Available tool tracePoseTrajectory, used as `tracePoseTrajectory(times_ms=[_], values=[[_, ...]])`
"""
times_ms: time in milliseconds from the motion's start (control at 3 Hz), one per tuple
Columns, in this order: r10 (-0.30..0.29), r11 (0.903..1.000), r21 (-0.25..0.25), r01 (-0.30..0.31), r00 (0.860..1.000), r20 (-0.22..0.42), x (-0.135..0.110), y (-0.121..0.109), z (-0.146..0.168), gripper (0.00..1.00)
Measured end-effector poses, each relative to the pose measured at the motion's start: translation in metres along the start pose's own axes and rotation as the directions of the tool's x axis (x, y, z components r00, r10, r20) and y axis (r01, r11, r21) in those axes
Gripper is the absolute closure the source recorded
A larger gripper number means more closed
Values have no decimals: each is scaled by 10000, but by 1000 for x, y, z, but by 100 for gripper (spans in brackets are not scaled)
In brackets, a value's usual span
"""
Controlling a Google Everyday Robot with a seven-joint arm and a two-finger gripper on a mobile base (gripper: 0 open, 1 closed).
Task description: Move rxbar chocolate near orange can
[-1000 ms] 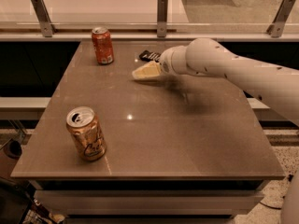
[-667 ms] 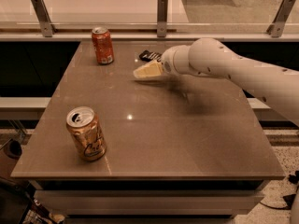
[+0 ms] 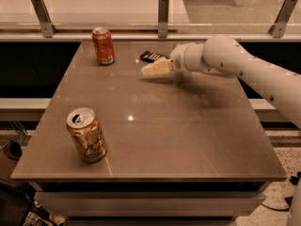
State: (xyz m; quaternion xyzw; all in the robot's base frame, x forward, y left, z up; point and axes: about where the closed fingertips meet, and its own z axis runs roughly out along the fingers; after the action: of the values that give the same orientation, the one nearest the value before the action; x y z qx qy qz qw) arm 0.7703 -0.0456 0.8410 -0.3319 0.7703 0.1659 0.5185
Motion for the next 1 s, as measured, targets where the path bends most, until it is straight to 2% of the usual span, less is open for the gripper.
tracePoseTrajectory(times_ms=[333,667,1000], values=[[-45,9992,-386,49,9999,93,0,-23,7,0],[9,9987,-512,-11,10000,-35,2,-40,16,0],[62,9985,-547,-82,9993,-375,8,-49,23,0]])
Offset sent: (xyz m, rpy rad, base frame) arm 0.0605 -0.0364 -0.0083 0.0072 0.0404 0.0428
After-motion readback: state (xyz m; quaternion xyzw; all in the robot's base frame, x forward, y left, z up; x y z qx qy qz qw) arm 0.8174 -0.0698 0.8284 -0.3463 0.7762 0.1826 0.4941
